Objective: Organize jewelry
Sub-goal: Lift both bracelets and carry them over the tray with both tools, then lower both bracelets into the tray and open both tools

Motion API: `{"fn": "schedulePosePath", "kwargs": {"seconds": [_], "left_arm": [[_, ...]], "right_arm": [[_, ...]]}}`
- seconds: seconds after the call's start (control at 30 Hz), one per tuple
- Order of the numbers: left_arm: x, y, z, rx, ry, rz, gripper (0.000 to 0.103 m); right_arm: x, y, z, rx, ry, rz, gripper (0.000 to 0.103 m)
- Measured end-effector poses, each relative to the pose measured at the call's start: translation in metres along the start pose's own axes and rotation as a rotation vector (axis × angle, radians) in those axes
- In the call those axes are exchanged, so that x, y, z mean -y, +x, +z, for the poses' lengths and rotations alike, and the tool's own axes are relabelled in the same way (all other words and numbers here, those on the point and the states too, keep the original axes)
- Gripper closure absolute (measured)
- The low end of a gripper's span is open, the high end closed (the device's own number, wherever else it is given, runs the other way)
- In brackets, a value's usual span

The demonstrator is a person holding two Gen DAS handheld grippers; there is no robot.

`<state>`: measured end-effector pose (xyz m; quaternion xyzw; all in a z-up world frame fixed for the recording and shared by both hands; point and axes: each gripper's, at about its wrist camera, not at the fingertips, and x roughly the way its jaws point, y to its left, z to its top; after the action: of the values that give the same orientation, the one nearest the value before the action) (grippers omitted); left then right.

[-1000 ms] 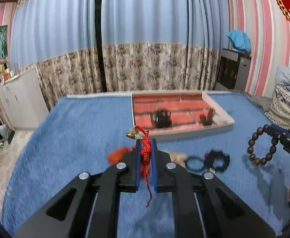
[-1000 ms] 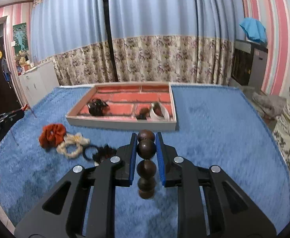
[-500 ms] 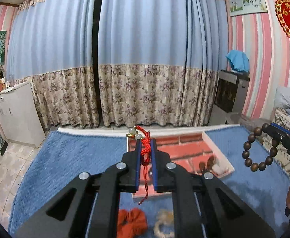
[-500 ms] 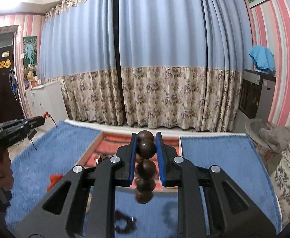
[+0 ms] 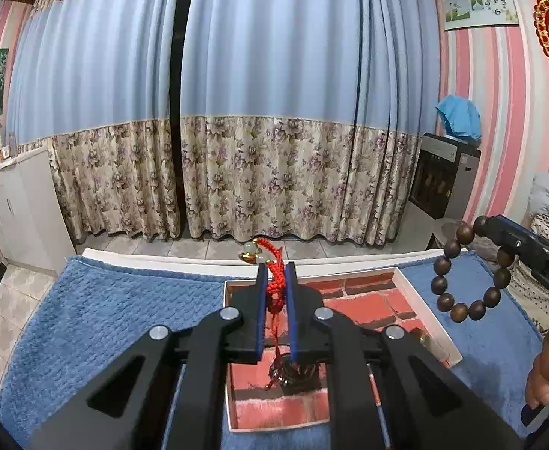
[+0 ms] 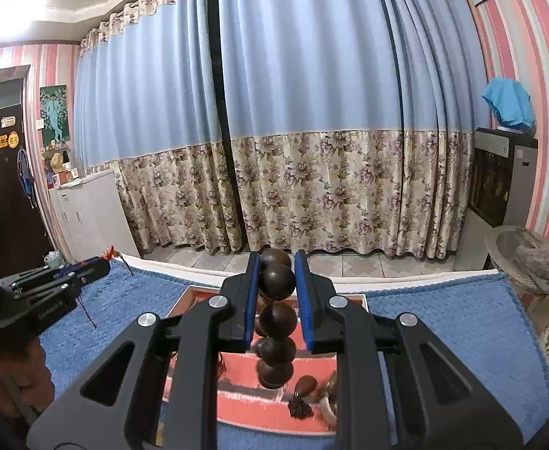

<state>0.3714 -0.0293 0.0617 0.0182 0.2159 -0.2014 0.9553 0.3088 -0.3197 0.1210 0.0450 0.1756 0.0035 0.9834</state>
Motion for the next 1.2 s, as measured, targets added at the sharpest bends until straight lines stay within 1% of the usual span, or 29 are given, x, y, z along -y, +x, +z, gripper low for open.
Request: {"fn": "schedulePosePath", "kwargs": {"seconds": [0.07, 0.17, 0.3, 0.43, 0.6, 0.87, 1.1, 1.2], "left_arm": [[0.002, 0.012, -0.001, -0.014, 0.008, 0.002, 0.094], [0.0, 0.033, -0.006, -0.04, -0.001, 0.006, 0.094], [-0.003, 0.059, -0.018, -0.084, -0.025, 0.014, 0.094], [-0.004, 0.079, -0.029, -0.124, -0.03, 0.028, 0.094], [-0.01, 0.091, -0.04, -0.15, -0.035, 0.055, 0.094], [-0.011, 0.104, -0.05, -0.176, -0.038, 0.064, 0.094], [-0.013, 0.111, -0.058, -0.185, -0.06, 0.082, 0.094], [-0.013, 0.114, -0.061, -0.192, -0.064, 0.078, 0.094]], "right_arm": [[0.001, 0.008, 0.0, -0.006, 0.0, 0.006, 0.084], [0.004, 0.022, -0.006, -0.019, -0.007, -0.012, 0.084], [0.015, 0.046, -0.016, -0.062, -0.004, -0.035, 0.084], [0.025, 0.058, -0.03, -0.093, -0.019, -0.084, 0.084], [0.043, 0.069, -0.042, -0.123, 0.0, -0.118, 0.084], [0.058, 0.093, -0.063, -0.186, 0.024, -0.125, 0.083], [0.051, 0.11, -0.079, -0.234, 0.009, -0.118, 0.084], [0.049, 0.117, -0.084, -0.254, 0.002, -0.118, 0.084]]}}
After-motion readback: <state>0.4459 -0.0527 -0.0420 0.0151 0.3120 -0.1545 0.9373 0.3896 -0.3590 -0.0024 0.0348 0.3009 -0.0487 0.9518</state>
